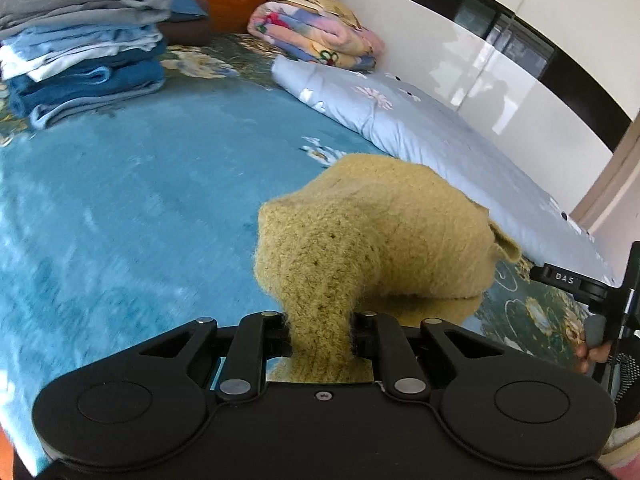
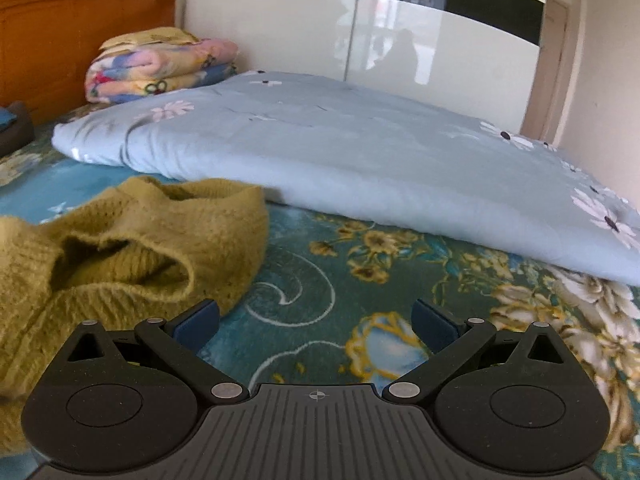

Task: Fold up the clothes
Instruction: 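Carry the sweater with the left gripper down onto the blanket, then open the left gripper to release the sweater while the right gripper grasps its edge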

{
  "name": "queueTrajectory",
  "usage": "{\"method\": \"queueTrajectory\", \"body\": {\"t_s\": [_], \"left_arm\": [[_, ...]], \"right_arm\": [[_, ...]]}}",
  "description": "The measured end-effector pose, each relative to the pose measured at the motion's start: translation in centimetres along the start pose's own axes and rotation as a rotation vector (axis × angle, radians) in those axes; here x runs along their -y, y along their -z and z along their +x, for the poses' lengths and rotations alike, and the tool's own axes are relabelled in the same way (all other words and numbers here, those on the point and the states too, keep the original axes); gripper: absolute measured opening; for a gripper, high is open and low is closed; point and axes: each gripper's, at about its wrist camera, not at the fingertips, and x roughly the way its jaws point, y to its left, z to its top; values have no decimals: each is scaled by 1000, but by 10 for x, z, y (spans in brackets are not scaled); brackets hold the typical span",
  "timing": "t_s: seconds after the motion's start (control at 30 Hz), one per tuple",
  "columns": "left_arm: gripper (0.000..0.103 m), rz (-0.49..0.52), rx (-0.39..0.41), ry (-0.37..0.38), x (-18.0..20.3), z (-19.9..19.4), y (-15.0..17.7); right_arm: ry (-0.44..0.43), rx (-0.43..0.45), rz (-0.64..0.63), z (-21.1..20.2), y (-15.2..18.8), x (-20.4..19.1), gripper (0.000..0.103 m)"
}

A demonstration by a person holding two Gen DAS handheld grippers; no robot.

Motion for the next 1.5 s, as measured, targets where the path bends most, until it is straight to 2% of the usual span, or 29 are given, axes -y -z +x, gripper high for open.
{"method": "queueTrajectory", "body": {"t_s": [0.1,0.27,0.4,0.47,0.53,0.67,0.73,0.8,0.87,0.97,1.17,1.33,1.5], "left_arm": [[13,-7,11,17,8,-2,-1],[15,6,9,42,25,1,-3],[17,15,-23,15,23,3,1],[27,-6,-18,27,18,-3,1],[32,6,-12,28,16,-8,-1],[56,39,14,43,14,-22,-7],[58,52,47,48,13,-31,-11],[65,79,92,29,14,-40,-14],[67,101,131,8,15,-46,-18],[73,100,146,0,15,-49,-21],[74,58,129,-1,8,-46,-18],[75,32,129,8,3,-48,-19],[75,33,130,18,4,-49,-18]], "right_arm": [[-28,13,-40,-18,-5,-5,103],[-180,38,-91,-43,-13,-23,103],[-263,39,-146,-50,-15,-47,103],[-281,24,-160,-50,-17,-60,103],[-317,6,-150,-50,-18,-69,103],[-404,-54,-83,-51,-14,-79,103],[-440,-80,-54,-53,-10,-81,103],[-475,-106,-24,-53,-7,-86,103],[-499,-133,9,-53,-5,-91,103],[-515,-173,43,-49,-3,-100,103],[-522,-215,69,-39,2,-120,102],[-506,-218,110,-35,3,-128,94],[-506,-228,168,-27,3,-122,71]]}}
